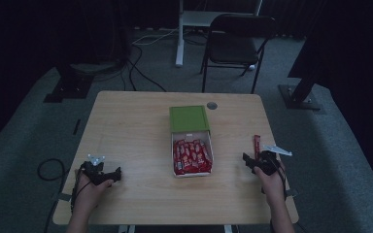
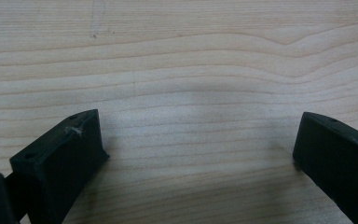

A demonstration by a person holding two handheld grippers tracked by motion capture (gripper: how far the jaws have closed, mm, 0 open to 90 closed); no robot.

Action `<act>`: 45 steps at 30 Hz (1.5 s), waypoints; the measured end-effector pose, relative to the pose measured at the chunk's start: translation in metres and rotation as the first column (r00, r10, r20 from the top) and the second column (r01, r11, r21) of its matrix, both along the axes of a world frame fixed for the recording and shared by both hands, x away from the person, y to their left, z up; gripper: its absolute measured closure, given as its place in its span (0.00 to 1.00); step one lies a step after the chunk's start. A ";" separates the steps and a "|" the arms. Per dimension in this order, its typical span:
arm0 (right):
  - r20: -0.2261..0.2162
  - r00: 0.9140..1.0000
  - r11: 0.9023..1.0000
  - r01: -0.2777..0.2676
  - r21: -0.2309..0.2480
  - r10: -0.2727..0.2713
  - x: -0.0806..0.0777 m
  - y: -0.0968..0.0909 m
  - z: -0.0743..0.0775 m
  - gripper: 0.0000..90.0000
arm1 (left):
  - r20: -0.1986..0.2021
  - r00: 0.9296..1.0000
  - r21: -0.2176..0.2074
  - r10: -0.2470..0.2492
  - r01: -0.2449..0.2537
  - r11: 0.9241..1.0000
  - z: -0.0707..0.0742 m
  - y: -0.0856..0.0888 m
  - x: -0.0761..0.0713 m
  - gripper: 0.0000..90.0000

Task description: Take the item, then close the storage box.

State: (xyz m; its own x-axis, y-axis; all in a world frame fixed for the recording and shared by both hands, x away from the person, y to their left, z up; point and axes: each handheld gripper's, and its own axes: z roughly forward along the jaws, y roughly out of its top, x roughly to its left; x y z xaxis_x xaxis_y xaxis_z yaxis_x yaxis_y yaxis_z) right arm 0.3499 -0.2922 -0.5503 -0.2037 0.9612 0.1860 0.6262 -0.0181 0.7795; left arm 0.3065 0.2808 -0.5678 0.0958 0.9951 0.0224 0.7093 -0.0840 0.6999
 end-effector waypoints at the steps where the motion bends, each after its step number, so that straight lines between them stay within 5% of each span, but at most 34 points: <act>1: 0.002 1.000 1.000 -0.012 -0.005 0.012 -0.001 0.002 -0.001 0.31 | 0.001 1.000 0.000 0.000 0.000 1.000 0.000 0.000 0.000 0.03; 17: -0.022 0.993 0.988 -0.119 -0.096 0.117 -0.008 0.016 -0.023 0.20 | 0.001 1.000 -0.001 0.000 0.000 1.000 0.000 0.000 0.000 0.02; 27: -0.022 0.992 0.989 -0.123 -0.078 0.121 -0.007 0.019 -0.022 0.19 | -0.002 1.000 0.000 0.000 0.000 1.000 0.000 0.000 0.000 0.03; 31: -0.022 0.991 0.988 -0.134 -0.071 0.133 -0.008 0.019 -0.016 0.19 | -0.001 0.999 0.001 -0.047 0.047 0.999 0.000 -0.002 -0.003 0.03; 35: -0.010 0.989 0.987 -0.150 -0.058 0.150 -0.010 0.021 -0.010 0.18 | 0.002 0.990 -0.003 -0.142 0.142 0.990 0.000 -0.007 -0.005 0.03; 40: 0.006 0.985 0.984 -0.169 -0.056 0.170 -0.013 0.024 -0.003 0.18 | 0.017 0.980 -0.033 -0.199 0.199 0.979 0.004 -0.017 -0.007 0.03; 45: 0.019 0.981 0.981 -0.193 -0.035 0.194 -0.017 0.028 0.004 0.18 | 0.022 0.959 -0.029 -0.282 0.283 0.959 0.009 -0.033 -0.009 0.03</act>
State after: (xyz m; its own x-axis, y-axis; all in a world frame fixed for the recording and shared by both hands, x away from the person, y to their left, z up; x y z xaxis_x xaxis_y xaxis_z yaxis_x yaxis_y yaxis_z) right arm 0.3326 -0.2647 -0.5467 -0.3899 0.9088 0.1484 0.5983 0.1275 0.7911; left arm 0.2970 0.2475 -0.5586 0.3732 0.9277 -0.0043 0.6473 -0.2571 0.7176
